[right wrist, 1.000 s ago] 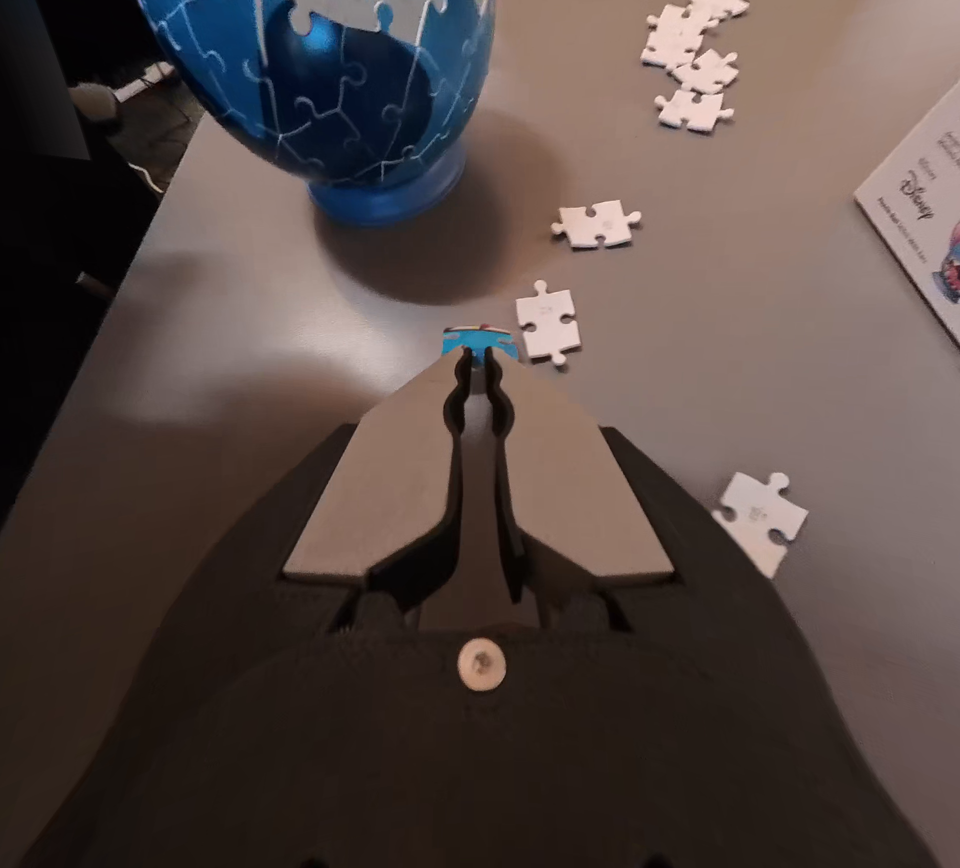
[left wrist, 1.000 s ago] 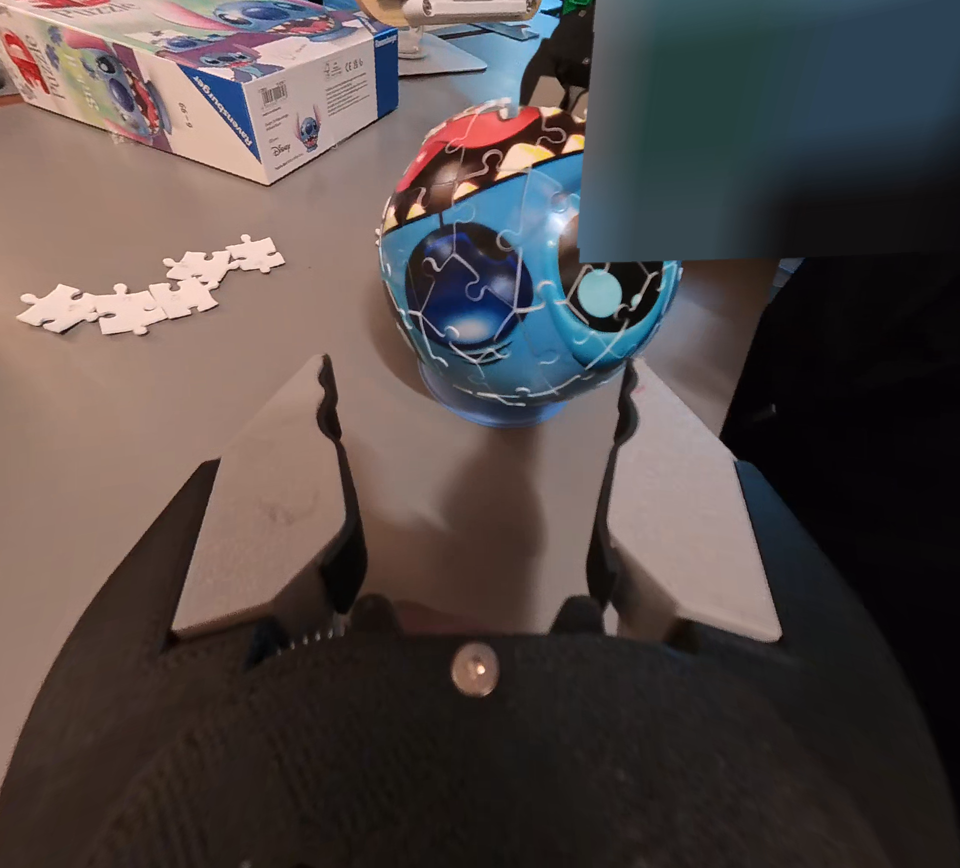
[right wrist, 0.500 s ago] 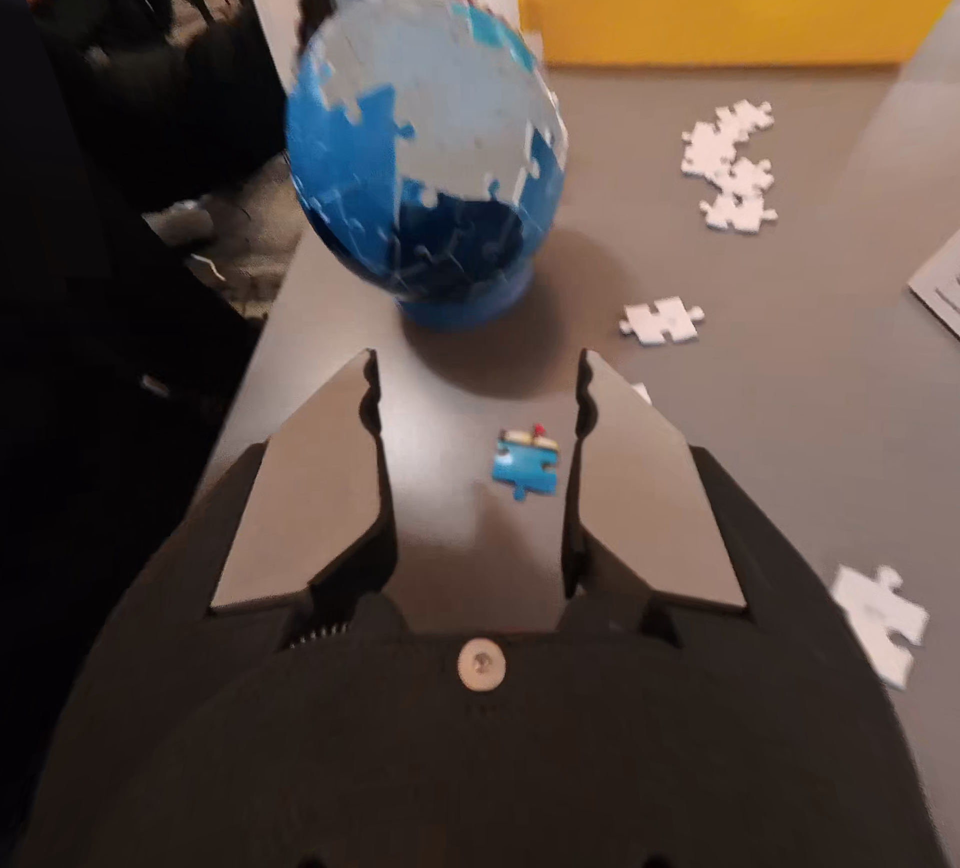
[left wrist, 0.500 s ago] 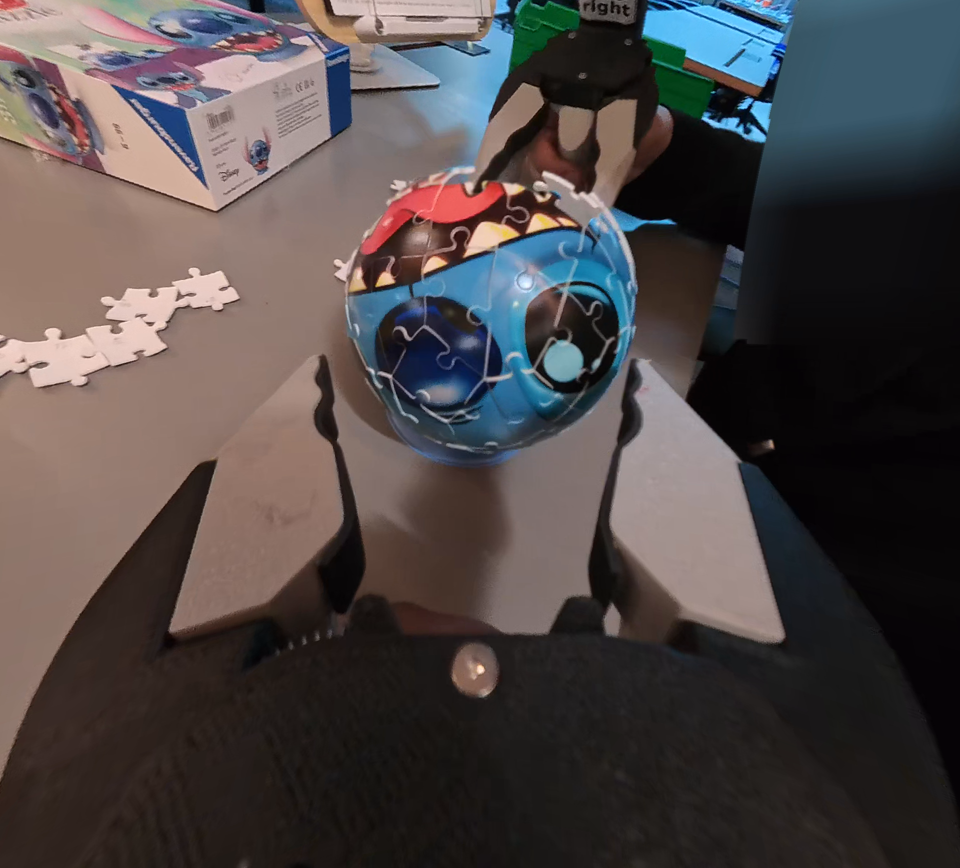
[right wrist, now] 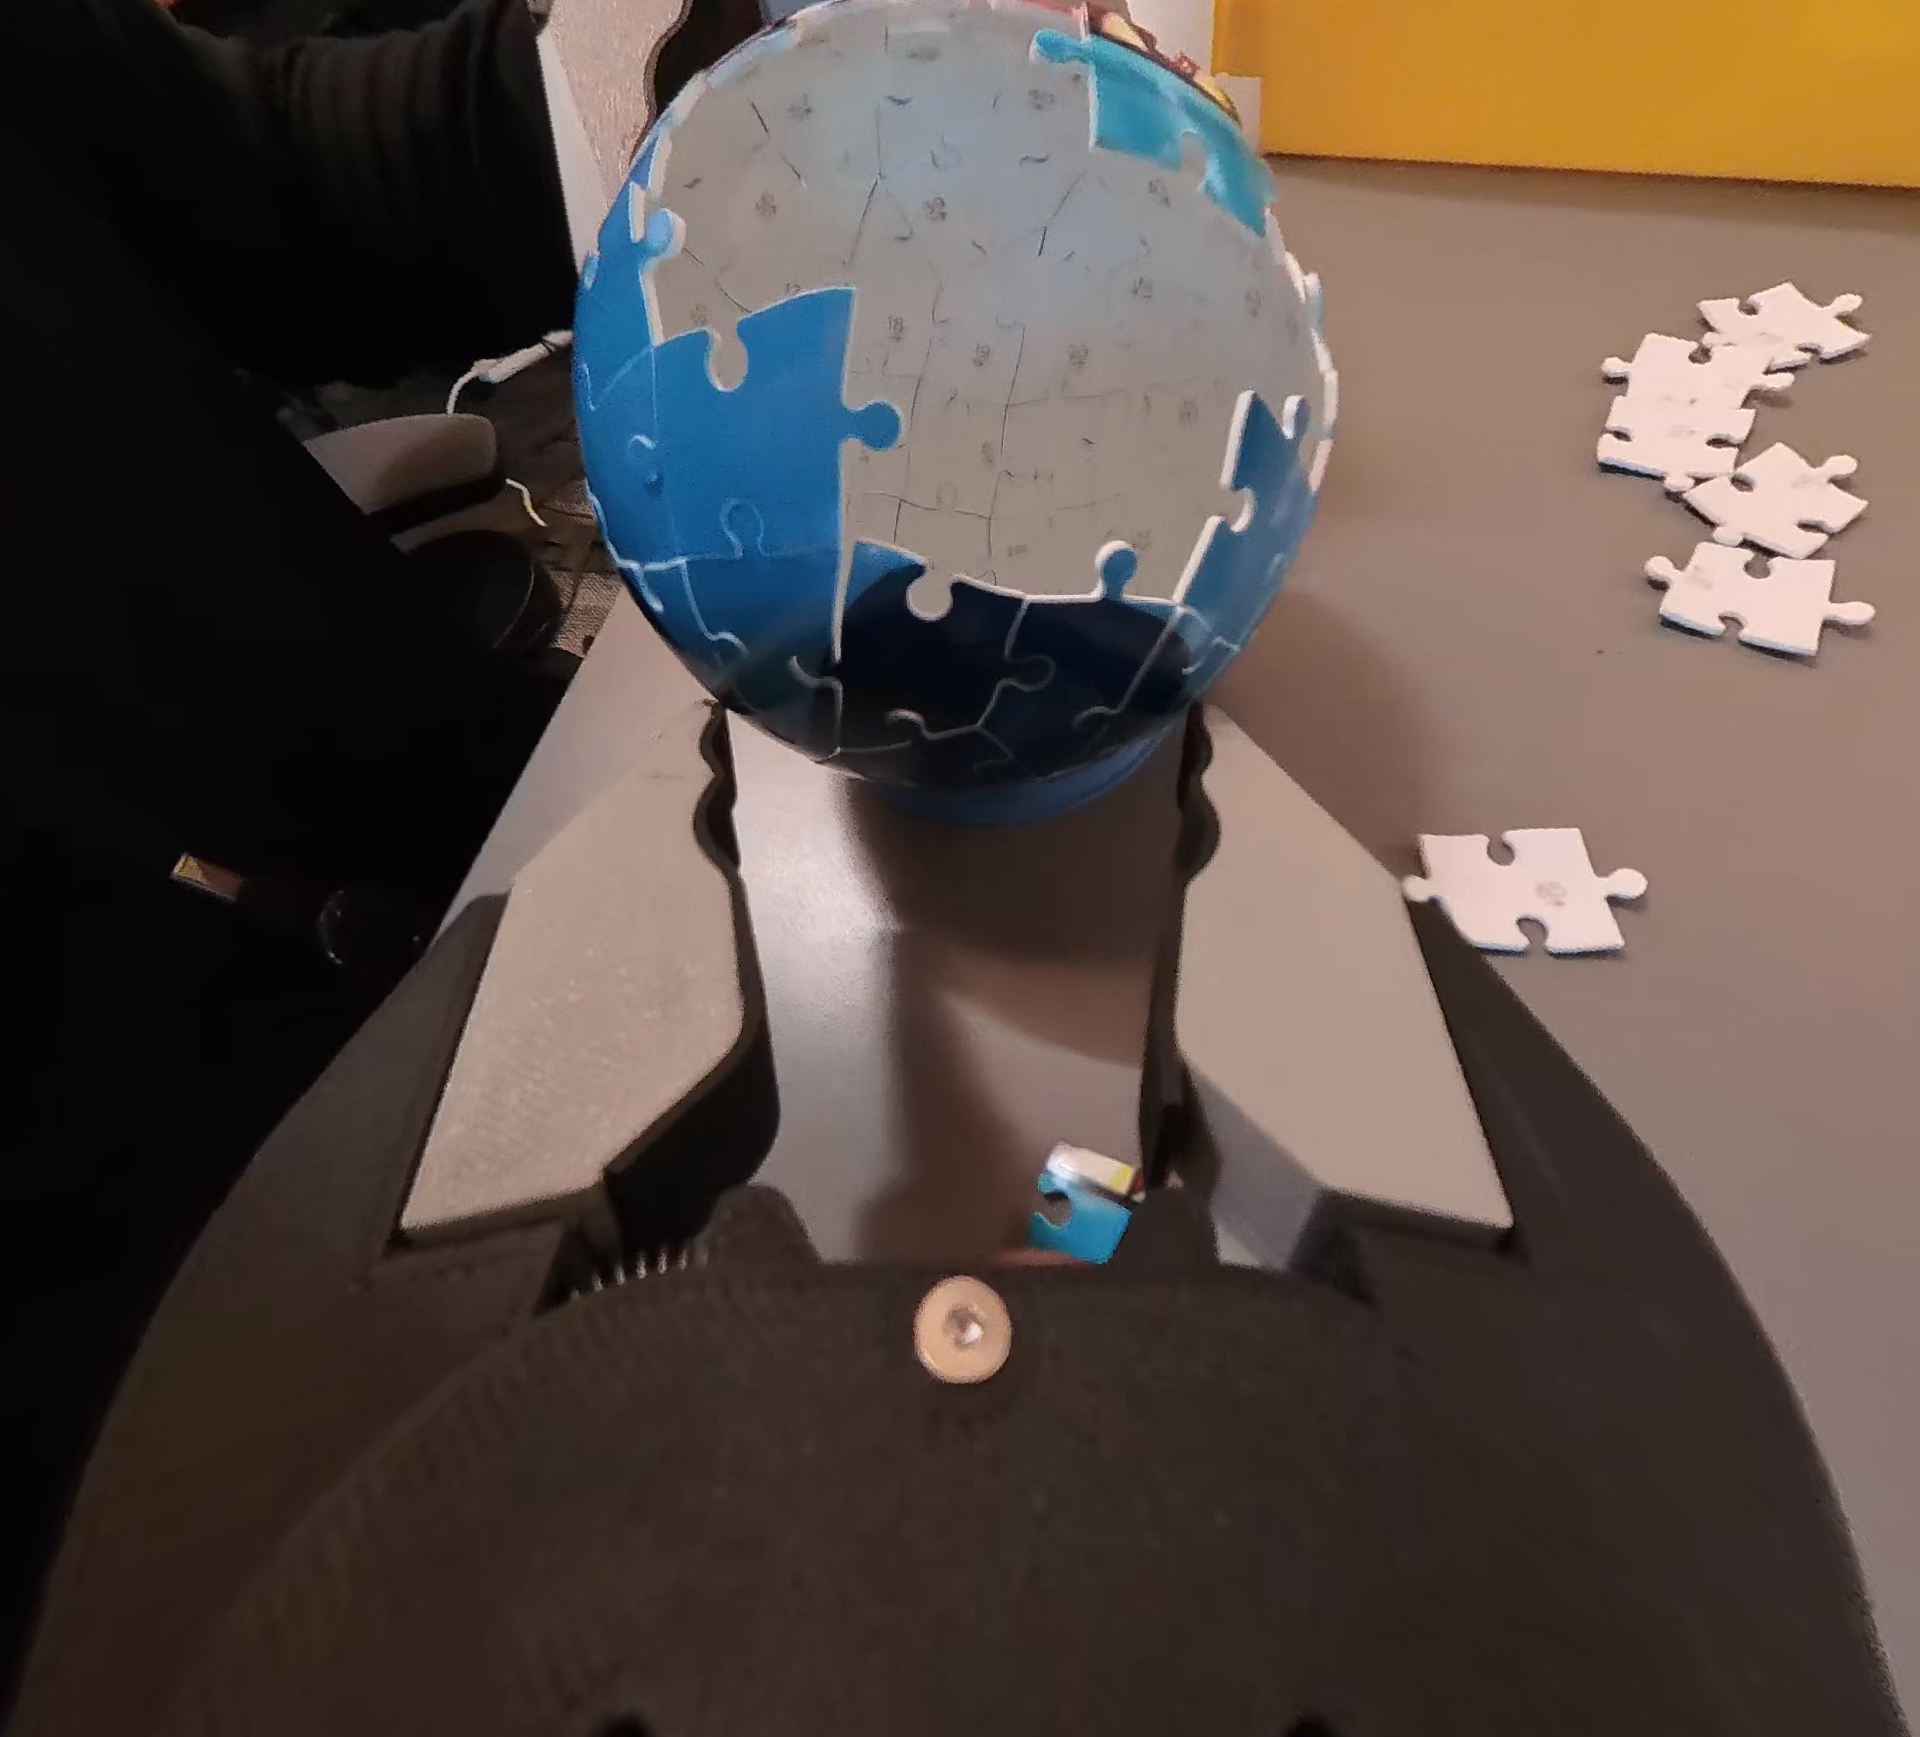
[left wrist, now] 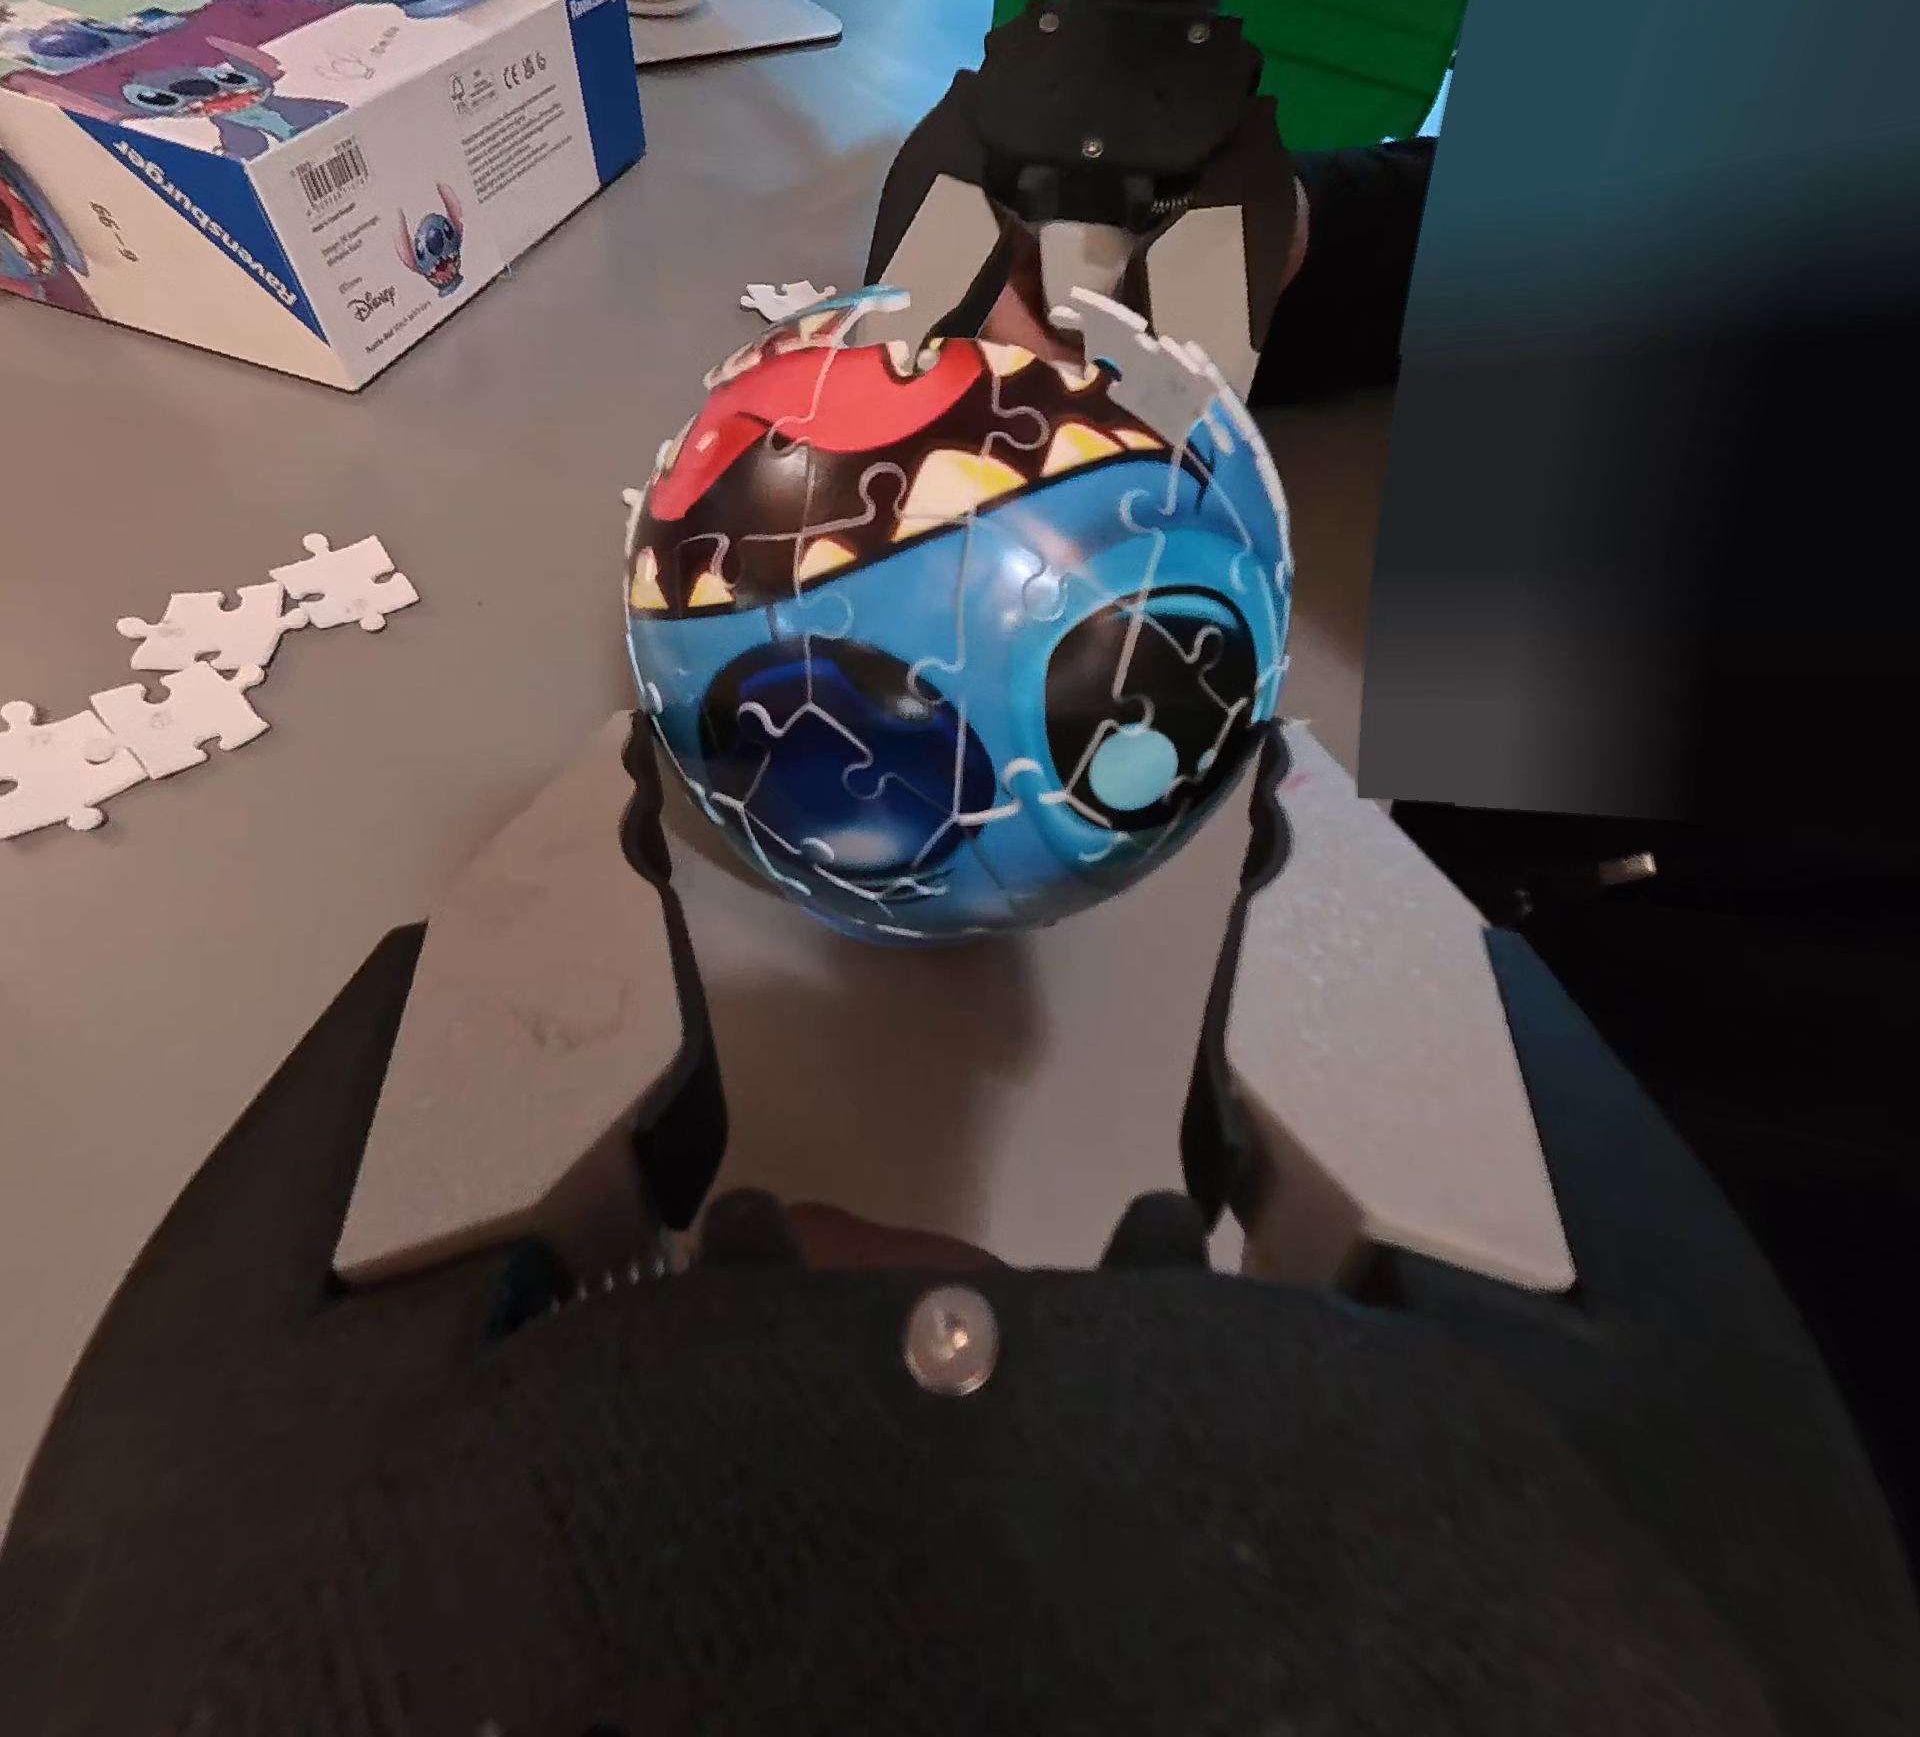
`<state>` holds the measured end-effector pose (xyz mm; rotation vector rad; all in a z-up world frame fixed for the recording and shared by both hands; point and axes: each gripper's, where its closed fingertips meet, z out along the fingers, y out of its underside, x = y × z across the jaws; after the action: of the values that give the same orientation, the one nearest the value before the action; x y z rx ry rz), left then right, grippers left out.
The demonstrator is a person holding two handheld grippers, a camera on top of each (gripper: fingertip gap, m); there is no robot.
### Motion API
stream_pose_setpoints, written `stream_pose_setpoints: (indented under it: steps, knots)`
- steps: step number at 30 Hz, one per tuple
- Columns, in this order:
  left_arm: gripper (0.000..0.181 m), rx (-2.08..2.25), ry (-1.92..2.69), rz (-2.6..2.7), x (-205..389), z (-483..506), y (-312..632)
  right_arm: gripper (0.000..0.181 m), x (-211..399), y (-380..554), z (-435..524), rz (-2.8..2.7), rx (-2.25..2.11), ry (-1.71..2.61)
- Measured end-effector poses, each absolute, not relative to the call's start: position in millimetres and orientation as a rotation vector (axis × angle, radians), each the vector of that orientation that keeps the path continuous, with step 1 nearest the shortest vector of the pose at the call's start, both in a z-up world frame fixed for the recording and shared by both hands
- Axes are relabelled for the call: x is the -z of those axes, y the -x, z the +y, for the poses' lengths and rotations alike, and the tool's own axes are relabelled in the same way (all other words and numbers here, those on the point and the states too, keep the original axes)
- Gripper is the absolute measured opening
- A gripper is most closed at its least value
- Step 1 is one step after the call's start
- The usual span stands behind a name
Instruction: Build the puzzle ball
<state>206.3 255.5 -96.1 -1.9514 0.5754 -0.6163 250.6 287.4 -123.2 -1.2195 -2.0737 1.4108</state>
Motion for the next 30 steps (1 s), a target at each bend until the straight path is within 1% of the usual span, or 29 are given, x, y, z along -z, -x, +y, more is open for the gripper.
stream_pose_setpoints:
  steps: [10, 17, 19, 23, 28, 30]
  knots:
    - [0.111, 0.427, 1.874, 0.701, 101, 254, -206, 0.084, 120, -248, 291, -2.038, -1.318, 1.064]
    - [0.109, 0.239, 1.788, 0.791, 107, 250, -201, 0.083, 113, -245, 291, -2.014, -1.253, 0.877]
    - [0.108, 0.274, 1.802, 0.78, 111, 248, -201, 0.082, 109, -246, 291, -2.006, -1.311, 0.858]
    - [0.104, 0.355, 1.779, 0.728, 105, 244, -198, 0.086, 105, -245, 304, -1.993, -1.397, 0.922]
    - [0.104, 0.397, 1.776, 0.744, 105, 239, -199, 0.08, 96, -250, 318, -1.967, -1.49, 0.937]
    - [0.106, 0.416, 1.774, 0.744, 104, 237, -200, 0.074, 94, -255, 321, -1.971, -1.531, 0.933]
